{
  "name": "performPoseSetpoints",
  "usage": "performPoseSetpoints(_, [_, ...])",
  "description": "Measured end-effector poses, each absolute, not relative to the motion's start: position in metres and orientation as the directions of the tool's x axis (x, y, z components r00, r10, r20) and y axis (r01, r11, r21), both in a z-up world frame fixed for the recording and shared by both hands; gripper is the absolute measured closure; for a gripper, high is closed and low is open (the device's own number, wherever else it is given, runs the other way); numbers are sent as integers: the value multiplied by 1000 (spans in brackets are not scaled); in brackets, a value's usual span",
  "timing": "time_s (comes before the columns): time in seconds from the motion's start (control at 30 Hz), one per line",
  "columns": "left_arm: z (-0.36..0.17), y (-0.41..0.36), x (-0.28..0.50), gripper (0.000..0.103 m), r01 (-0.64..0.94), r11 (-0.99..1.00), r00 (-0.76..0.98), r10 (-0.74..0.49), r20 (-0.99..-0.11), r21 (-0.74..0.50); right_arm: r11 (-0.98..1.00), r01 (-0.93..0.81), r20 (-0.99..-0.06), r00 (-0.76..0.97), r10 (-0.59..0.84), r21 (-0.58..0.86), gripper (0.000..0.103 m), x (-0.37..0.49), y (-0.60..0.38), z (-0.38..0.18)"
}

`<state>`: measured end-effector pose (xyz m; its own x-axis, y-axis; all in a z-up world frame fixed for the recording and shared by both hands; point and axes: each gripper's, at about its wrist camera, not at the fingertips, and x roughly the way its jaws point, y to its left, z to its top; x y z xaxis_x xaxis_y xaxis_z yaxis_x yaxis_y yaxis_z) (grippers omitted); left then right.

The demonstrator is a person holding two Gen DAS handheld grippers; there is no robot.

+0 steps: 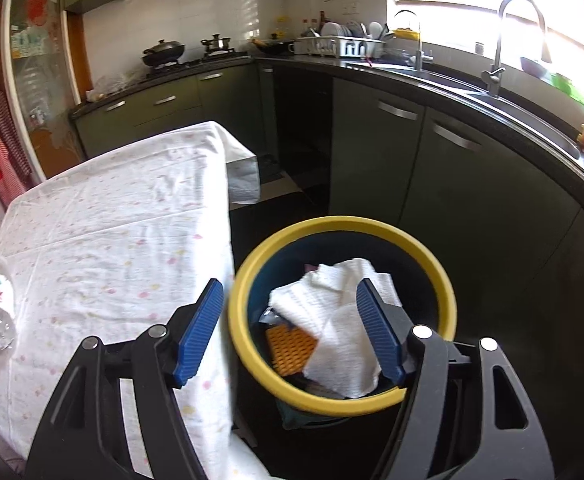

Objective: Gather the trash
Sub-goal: 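Grasp the Nongfu Spring water bottle around its label with the left gripper, then carry the water bottle over the bin and open the left gripper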

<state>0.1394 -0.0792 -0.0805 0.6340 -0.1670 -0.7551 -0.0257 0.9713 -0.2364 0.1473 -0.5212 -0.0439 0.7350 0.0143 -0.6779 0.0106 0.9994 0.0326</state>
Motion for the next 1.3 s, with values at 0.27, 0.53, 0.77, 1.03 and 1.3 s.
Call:
performPoseSetpoints(0.27, [-98, -96, 192, 5, -144, 974, 556, -67, -828, -175, 993, -59, -663, 741, 111, 101, 36, 140, -507, -42])
performPoseSetpoints(0.53, [-121, -99, 211, 5, -135, 985, 476, -33, -879, -110, 987, -94, -671, 724, 159, 133, 36, 145, -503, -48])
performPoseSetpoints(0.77, [-126, -89, 213, 5, -67, 998, 429, 13, -903, -17, 985, -105, -680, 713, 172, 139, 35, 147, -497, -47])
performPoseSetpoints(1.03, [-130, -81, 217, 7, 27, 991, 400, 107, -910, 128, 983, -142, -682, 708, 185, 119, 34, 149, -480, -41])
performPoseSetpoints(1.3, [-133, -82, 214, 38, 126, 978, 403, 102, -910, 166, 981, -163, -692, 697, 190, 105, 34, 149, -470, -41])
